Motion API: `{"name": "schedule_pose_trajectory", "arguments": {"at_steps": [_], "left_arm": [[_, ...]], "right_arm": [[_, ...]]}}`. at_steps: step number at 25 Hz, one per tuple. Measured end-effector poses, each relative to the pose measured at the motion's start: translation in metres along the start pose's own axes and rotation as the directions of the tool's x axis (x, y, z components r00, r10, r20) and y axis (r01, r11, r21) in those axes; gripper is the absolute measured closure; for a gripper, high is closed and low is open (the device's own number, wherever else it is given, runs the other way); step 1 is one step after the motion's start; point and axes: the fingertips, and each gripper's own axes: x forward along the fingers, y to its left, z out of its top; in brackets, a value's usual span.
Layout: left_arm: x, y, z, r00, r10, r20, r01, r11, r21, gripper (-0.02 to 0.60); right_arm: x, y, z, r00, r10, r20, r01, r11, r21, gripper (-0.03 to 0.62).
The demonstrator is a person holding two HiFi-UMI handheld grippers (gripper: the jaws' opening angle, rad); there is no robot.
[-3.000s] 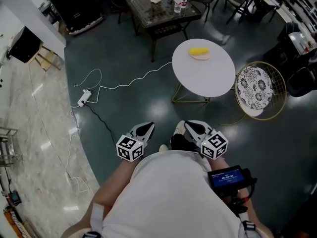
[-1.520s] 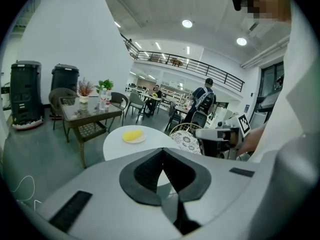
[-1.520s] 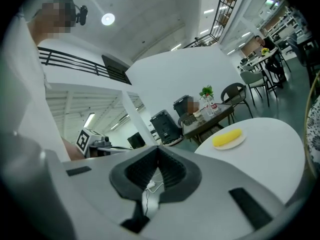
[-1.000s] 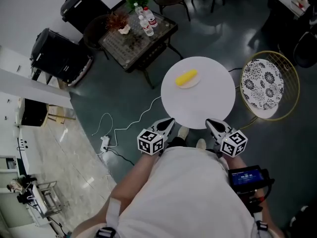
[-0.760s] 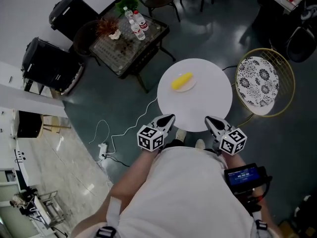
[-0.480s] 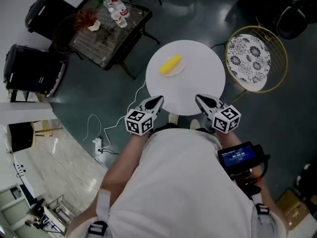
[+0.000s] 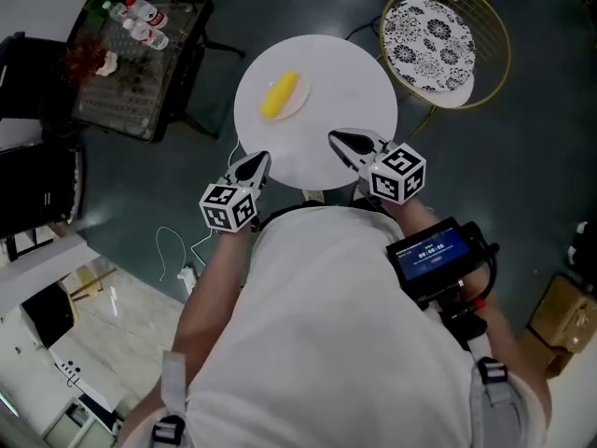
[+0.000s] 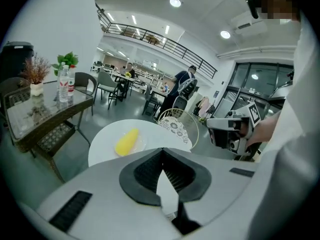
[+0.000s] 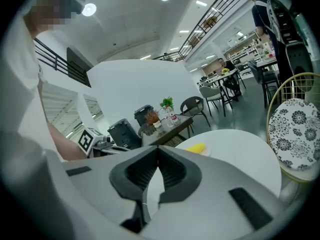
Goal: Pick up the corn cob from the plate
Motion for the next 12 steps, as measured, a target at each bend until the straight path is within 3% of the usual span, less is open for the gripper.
{"name": "schedule_pose_trajectory", "arguments": {"at_steps": [4,12], "left_arm": [[0.020,0.012,0.004,0.997,-0.045,-0.067,0.049,0.997,0.052,0.575],[0.076,0.041,0.012,0.975,-0.049,-0.217,0.082,0.986,0.143,0.574]], "right_arm": [[0.009,-0.010,-0.004,0.998,-0.058,0.007,0.058,0.998,0.029,0.586],[-0.011,-0.037,-0.016,0.982,-0.189,0.026,0.185,0.977,0.108,0.586]]}}
